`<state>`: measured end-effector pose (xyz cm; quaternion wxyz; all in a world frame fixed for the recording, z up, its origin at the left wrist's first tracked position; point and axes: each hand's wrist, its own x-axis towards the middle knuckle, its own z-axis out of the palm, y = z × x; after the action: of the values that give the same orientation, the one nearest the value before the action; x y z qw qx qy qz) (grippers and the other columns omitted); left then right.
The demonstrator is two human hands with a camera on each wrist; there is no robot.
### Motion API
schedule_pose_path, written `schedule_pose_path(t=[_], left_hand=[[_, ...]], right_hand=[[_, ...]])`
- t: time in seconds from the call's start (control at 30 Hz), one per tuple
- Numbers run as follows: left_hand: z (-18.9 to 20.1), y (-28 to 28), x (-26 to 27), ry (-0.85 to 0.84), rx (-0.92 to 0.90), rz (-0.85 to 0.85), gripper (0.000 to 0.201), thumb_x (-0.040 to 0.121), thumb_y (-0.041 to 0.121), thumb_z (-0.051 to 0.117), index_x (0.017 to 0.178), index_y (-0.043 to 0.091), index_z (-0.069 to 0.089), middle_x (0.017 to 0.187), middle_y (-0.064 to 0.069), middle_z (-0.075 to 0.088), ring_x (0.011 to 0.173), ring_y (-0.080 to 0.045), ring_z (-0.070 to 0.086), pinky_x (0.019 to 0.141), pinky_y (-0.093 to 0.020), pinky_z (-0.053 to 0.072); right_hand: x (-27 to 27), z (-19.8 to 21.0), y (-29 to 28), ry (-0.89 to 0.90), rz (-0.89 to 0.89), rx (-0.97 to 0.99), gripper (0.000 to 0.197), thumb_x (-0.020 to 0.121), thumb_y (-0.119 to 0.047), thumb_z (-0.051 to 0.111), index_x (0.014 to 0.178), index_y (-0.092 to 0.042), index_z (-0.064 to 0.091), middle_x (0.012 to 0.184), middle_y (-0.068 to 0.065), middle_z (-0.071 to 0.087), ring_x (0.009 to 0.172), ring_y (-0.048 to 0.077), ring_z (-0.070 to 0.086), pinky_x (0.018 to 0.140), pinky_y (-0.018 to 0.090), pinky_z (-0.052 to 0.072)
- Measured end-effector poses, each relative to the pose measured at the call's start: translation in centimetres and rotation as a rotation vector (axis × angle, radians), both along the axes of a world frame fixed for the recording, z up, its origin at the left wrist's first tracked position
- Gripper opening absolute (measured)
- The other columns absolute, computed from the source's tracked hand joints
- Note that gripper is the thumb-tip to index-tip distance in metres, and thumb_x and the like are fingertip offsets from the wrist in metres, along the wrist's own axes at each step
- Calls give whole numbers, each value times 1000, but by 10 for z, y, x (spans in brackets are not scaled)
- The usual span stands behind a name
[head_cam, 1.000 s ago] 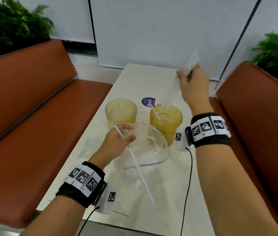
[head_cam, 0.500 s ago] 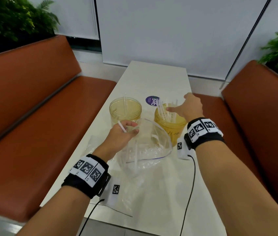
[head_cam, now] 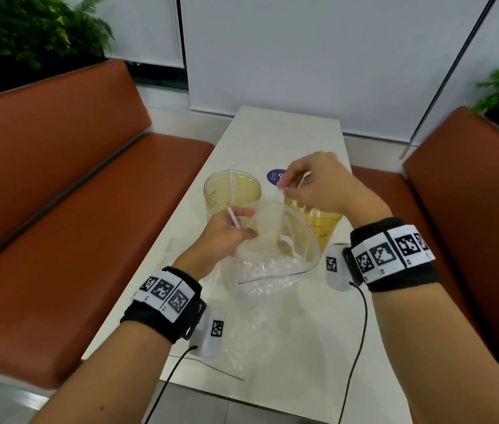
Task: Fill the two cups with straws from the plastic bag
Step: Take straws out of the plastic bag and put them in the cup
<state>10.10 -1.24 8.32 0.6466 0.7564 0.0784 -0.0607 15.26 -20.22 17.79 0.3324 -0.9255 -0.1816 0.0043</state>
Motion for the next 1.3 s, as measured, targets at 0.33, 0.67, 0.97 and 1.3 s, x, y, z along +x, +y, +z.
schedule_pose_path(t=[0.33,0.67,0.97,1.3], left_hand=[[7,12,-13,-107,-23,-169,84,75,-27,42,145,19,50,130,-2,56,91,-17,55,59,-18,45],[6,16,-23,-166,-22,-297,88,80,-33,39,150,20,44,151,8,46,122,-14,57,75,-12,51],[2,4,-26,-225,100,-193,80,80,-28,41,141,22,55,139,12,50,130,-4,43,81,4,41],[0,-2,-32,-243,156,26,48,91,-14,42,114,12,75,106,-4,70,81,-12,61,62,-22,56]], right_hand=[[-33,-61,53,387,395,-674,88,74,5,72,149,-24,36,141,-2,53,121,24,57,92,39,55],[-30,-83,28,390,460,-549,49,81,-18,80,122,-31,57,130,-5,52,121,17,52,104,35,43],[-38,-96,22,402,498,-504,52,92,-24,71,140,-25,50,133,-1,51,122,21,51,108,41,43],[-38,-96,10,255,360,8,11,104,-27,54,114,-32,55,106,-2,68,109,18,64,100,37,50]])
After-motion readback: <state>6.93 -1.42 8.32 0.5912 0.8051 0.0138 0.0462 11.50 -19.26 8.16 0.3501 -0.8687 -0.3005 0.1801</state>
